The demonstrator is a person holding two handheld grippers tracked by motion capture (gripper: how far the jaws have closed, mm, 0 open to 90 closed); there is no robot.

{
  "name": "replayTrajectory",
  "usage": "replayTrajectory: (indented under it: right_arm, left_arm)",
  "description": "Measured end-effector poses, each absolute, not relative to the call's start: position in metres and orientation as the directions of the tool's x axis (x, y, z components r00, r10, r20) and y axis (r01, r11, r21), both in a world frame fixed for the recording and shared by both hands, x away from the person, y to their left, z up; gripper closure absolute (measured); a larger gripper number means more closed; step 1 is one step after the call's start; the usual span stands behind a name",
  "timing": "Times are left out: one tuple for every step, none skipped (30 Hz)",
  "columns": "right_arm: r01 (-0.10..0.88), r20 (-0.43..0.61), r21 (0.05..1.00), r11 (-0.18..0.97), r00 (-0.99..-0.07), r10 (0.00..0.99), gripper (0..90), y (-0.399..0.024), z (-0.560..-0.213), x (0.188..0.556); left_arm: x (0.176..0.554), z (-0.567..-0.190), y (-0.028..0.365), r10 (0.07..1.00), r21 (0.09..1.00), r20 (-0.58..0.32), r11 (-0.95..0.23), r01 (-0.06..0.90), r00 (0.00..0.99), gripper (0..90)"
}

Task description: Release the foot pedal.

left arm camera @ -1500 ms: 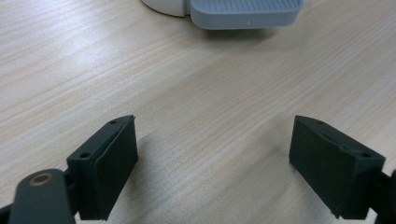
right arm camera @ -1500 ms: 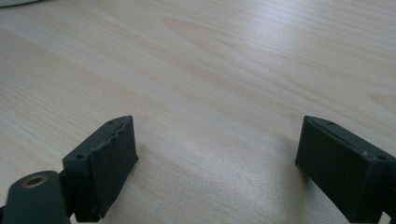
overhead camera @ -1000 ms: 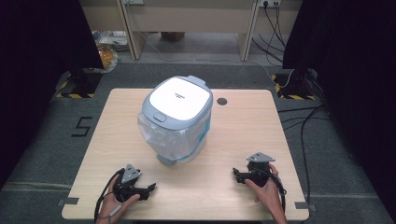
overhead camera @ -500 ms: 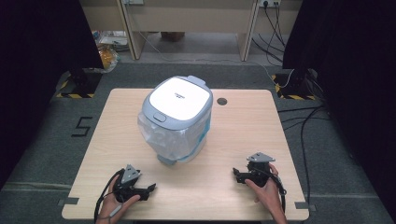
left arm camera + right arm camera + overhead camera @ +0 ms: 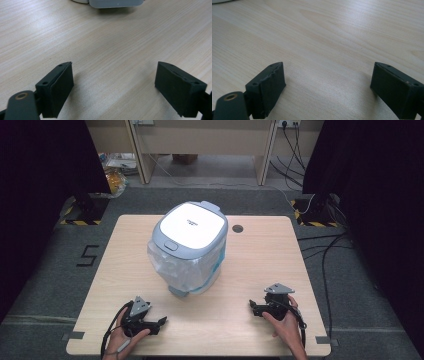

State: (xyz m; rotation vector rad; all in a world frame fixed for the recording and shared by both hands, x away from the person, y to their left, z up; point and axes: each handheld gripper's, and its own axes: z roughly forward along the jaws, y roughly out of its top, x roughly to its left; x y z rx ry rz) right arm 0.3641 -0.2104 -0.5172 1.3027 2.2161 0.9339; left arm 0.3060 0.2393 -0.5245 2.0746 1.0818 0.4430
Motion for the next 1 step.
replayTrajectory:
  right_arm:
    - [0.606, -0.008, 0.719, 0.341, -0.483, 0.876, 12.2, -0.2104, -0.5172, 0.3641]
  left_arm:
    - [0.306, -0.5245, 0.2393, 0.811, 0.746, -0.034, -0.369, 0.554, 0.584, 14.5]
